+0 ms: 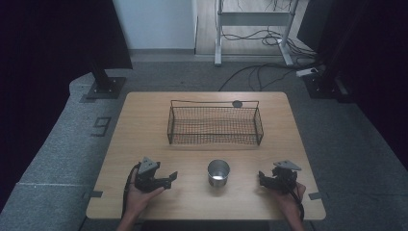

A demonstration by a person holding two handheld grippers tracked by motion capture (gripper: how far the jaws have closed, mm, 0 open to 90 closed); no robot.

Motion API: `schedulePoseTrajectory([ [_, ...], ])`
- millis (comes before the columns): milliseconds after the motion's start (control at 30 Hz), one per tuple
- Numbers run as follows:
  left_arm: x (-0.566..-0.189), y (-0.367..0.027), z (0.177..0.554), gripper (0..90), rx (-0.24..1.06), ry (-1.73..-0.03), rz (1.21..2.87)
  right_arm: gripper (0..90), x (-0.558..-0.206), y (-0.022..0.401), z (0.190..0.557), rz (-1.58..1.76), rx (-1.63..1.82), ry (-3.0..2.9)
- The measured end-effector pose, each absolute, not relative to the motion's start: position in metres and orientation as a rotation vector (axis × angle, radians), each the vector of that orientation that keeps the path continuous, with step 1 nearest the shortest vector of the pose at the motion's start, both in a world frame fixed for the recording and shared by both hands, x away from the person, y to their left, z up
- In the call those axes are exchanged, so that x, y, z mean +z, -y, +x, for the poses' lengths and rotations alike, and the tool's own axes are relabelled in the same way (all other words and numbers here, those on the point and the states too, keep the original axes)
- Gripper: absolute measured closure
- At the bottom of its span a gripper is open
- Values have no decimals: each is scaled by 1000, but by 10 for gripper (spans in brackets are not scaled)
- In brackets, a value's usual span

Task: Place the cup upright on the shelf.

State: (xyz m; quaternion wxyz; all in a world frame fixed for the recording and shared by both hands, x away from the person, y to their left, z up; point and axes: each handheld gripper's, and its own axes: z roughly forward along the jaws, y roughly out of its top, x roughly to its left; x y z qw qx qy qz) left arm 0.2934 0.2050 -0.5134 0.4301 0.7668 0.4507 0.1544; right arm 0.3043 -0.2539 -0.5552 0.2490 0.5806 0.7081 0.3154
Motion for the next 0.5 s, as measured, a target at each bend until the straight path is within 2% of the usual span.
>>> schedulePoseTrajectory([
  [500,-506,-205,289,154,390,-1094,1901,124,-555,256,302,1560,871,-1947],
])
